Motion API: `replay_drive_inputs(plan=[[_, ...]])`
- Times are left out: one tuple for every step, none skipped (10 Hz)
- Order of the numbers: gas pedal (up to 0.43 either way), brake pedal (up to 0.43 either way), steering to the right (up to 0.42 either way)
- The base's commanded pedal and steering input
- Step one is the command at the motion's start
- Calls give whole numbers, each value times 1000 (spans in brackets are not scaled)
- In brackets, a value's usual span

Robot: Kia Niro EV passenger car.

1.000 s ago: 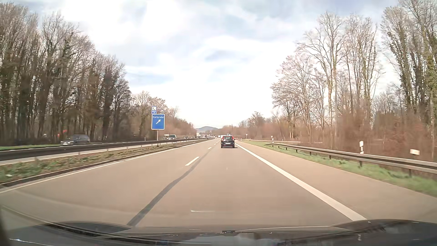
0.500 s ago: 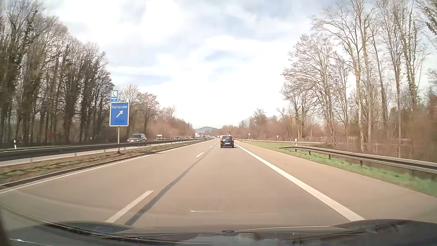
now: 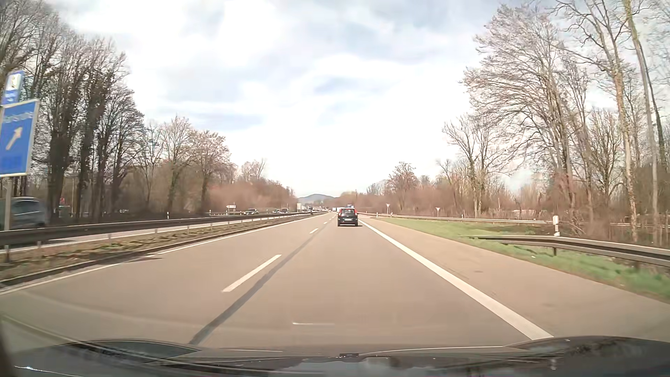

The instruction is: Follow the waypoints while adhering to traffic rules and regulations

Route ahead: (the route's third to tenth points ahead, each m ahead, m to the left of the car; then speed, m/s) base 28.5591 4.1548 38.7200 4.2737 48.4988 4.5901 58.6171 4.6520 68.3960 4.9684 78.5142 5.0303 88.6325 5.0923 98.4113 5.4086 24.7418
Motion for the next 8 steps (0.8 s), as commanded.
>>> replay_drive_inputs(plan=[[228, 0, 2], [228, 0, 2], [228, 0, 2], [228, 0, 2], [228, 0, 2], [228, 0, 1], [228, 0, 1], [228, 0, 2]])
